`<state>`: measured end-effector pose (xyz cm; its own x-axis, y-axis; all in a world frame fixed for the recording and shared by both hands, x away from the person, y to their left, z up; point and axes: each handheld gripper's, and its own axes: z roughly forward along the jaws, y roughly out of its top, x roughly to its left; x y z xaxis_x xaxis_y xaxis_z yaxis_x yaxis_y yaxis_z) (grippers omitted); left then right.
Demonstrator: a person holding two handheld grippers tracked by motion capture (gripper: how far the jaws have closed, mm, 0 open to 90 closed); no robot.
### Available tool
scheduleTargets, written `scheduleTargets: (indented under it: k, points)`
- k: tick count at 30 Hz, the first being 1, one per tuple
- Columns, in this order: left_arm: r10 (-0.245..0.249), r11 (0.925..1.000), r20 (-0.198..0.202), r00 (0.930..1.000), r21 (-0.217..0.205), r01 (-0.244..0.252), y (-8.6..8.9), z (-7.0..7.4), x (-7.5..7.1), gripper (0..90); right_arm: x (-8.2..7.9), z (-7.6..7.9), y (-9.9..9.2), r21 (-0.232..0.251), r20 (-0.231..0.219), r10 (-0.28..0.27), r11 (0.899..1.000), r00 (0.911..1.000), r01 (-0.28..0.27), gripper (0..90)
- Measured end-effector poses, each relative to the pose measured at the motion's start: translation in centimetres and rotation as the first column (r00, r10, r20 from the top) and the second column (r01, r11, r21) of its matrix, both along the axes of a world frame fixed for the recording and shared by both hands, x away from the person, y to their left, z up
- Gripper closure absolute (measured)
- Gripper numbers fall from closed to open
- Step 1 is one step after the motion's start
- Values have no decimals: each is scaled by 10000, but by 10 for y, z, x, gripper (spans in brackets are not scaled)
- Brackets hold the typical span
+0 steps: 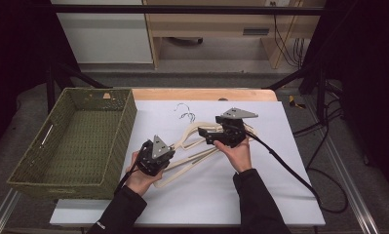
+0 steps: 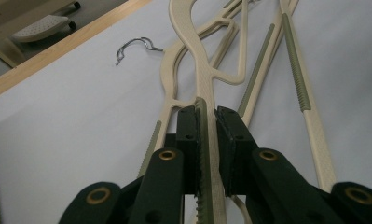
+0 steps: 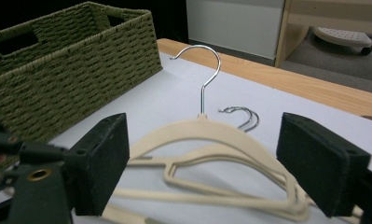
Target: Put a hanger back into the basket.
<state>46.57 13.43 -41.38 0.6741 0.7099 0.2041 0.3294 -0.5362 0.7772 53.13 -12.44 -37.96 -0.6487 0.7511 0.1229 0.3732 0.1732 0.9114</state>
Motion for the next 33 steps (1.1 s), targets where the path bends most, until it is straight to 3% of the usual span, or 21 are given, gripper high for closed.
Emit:
scheduleTargets:
  k: [11, 15, 16, 21, 22, 28, 33]
  points:
    - [-18, 10000, 85, 10000, -84, 19, -1, 3, -4, 797, 32, -8, 26, -191, -309, 182, 9996, 9994, -188, 313]
    - [-94, 10000, 160, 9998, -29, 94, -1, 4, -5, 797, 40, -17, 37, -555, -475, 277, 9980, 9985, -304, 390]
    - [-33, 10000, 177, 9998, -60, 34, -2, 4, -6, 797, 43, -19, 41, -620, -582, 281, 9976, 9979, -317, 447]
    - [-135, 9999, 190, 9997, -89, 137, -3, 4, -7, 799, 50, -19, 44, -547, -681, 212, 9982, 9975, -250, 560]
    - [-170, 9998, 206, 9996, -47, 171, -3, 5, -8, 799, 52, -17, 44, -511, -691, 235, 9983, 9973, -270, 633]
    - [-274, 9995, 247, 9993, -119, 277, -4, 6, -11, 801, 53, -16, 43, -646, -1045, 374, 9969, 9938, -443, 757]
    - [-263, 9995, 200, 9995, -174, 266, -5, 5, -13, 802, 54, -16, 42, -696, -942, 484, 9961, 9944, -550, 823]
